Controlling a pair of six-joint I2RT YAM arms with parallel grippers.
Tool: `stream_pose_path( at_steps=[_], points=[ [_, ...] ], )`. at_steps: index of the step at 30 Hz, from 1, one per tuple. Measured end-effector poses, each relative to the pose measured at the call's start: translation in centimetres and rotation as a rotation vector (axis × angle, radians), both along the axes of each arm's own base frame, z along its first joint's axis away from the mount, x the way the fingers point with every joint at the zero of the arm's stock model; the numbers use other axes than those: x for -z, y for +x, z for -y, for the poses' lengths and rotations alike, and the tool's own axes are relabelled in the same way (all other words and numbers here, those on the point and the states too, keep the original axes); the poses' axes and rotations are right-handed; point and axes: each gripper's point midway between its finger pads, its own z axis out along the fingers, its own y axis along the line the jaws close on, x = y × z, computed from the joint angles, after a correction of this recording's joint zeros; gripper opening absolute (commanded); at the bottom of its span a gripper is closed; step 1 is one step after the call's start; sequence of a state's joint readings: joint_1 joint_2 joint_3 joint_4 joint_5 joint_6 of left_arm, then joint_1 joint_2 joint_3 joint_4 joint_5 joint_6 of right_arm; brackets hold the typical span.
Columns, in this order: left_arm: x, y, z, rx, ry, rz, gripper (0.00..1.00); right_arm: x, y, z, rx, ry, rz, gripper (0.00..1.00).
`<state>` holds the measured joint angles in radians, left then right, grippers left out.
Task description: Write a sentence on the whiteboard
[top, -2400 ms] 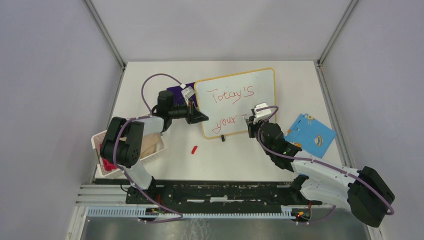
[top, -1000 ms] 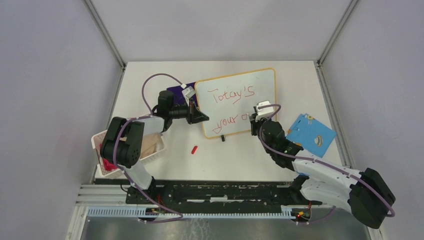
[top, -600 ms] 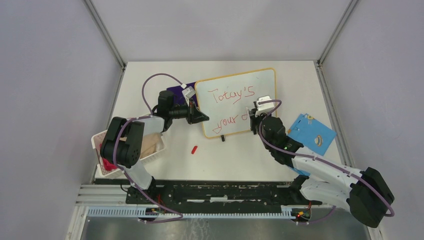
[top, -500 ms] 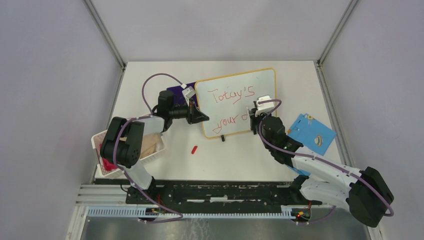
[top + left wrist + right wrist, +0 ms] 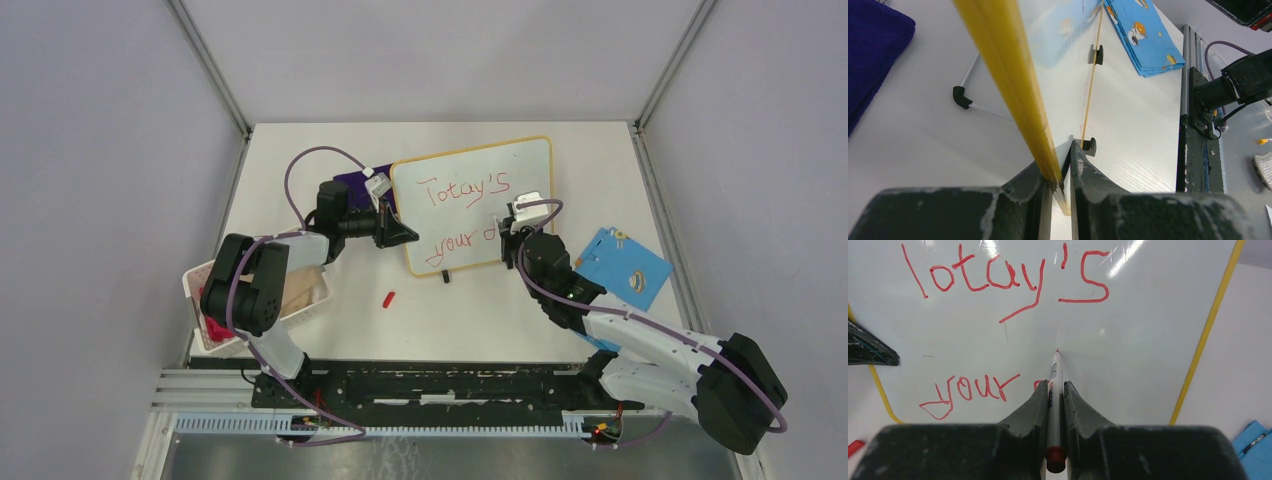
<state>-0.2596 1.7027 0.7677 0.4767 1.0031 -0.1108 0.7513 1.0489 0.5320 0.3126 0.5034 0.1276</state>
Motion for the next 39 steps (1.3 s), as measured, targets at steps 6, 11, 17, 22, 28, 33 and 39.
stream_pose_path(
  at_steps=[6,11,17,22,28,33,39],
  points=[
    [0.0,0.0,0.0,0.000,0.000,0.001,0.02,1.1,-0.5,0.2,-0.007,-0.003,-0.019,0.00],
    [0.0,0.0,0.1,-0.001,0.001,0.002,0.02,1.8,-0.9,0.4,-0.009,0.004,-0.030,0.00],
    [0.0,0.0,0.1,-0.001,0.001,0.002,0.02,2.4,-1.2,0.6,-0.010,0.011,-0.040,0.00],
    [0.0,0.0,0.1,-0.001,0.001,0.001,0.02,3.3,-1.7,0.7,-0.018,0.014,-0.055,0.00],
    [0.0,0.0,0.1,0.000,0.001,0.002,0.02,4.0,-2.2,1.0,-0.019,0.019,-0.066,0.00],
    [0.0,0.0,0.1,-0.001,0.002,0.000,0.02,4.3,-2.4,1.2,-0.017,0.018,-0.070,0.00],
    [0.0,0.0,0.1,0.000,0.002,0.000,0.02,4.5,-2.5,1.5,-0.010,0.014,-0.075,0.00]
  ],
)
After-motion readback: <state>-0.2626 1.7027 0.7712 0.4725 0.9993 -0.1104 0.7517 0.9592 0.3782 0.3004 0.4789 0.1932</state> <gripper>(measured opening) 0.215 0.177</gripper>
